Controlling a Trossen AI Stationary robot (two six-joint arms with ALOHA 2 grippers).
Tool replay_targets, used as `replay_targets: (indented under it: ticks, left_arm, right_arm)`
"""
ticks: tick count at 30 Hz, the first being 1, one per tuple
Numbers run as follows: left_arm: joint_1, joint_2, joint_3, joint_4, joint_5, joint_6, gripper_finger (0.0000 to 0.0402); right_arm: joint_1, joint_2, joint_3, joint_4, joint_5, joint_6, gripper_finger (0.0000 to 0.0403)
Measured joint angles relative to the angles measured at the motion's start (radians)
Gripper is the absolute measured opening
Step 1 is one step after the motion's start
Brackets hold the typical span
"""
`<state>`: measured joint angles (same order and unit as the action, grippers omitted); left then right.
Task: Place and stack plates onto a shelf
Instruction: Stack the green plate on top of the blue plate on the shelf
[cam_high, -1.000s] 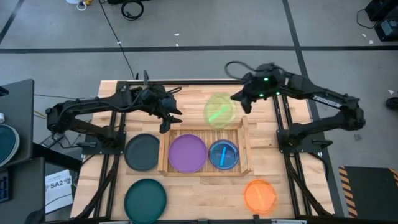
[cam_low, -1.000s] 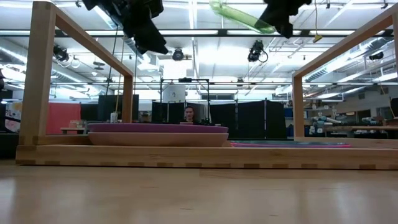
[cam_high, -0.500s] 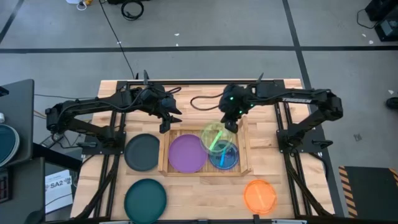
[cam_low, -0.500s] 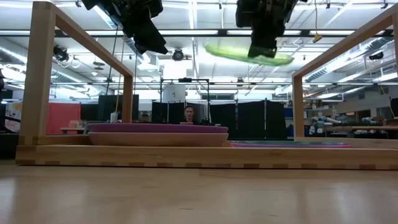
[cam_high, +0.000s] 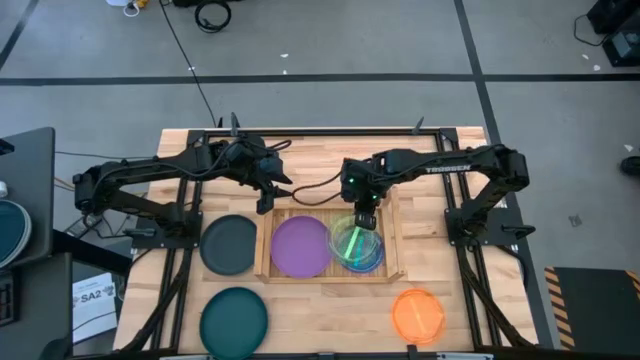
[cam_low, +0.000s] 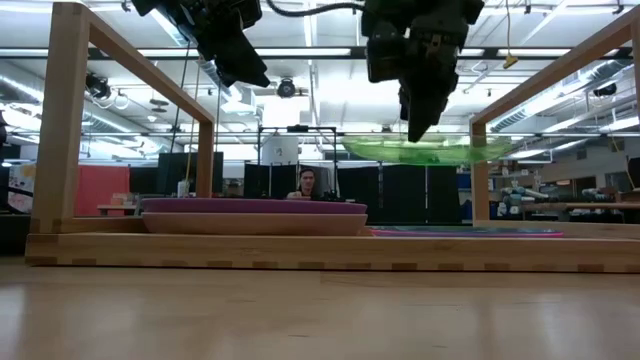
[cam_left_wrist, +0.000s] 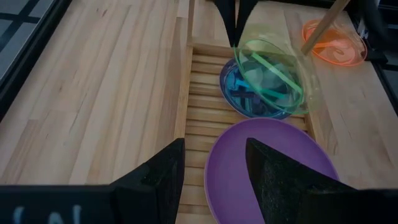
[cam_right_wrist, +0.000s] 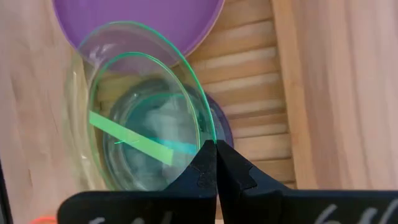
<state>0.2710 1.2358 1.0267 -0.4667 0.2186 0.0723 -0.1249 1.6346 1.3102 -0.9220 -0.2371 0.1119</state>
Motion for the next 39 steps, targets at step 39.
replay_targets:
  ticks: [39]
  left_arm:
    - [0.000,0.000,0.000,0.000,0.000,0.000,0.0176]
  right_arm:
    - [0.064,0.069,-0.001,-0.042,0.039,-0.048,0.0005]
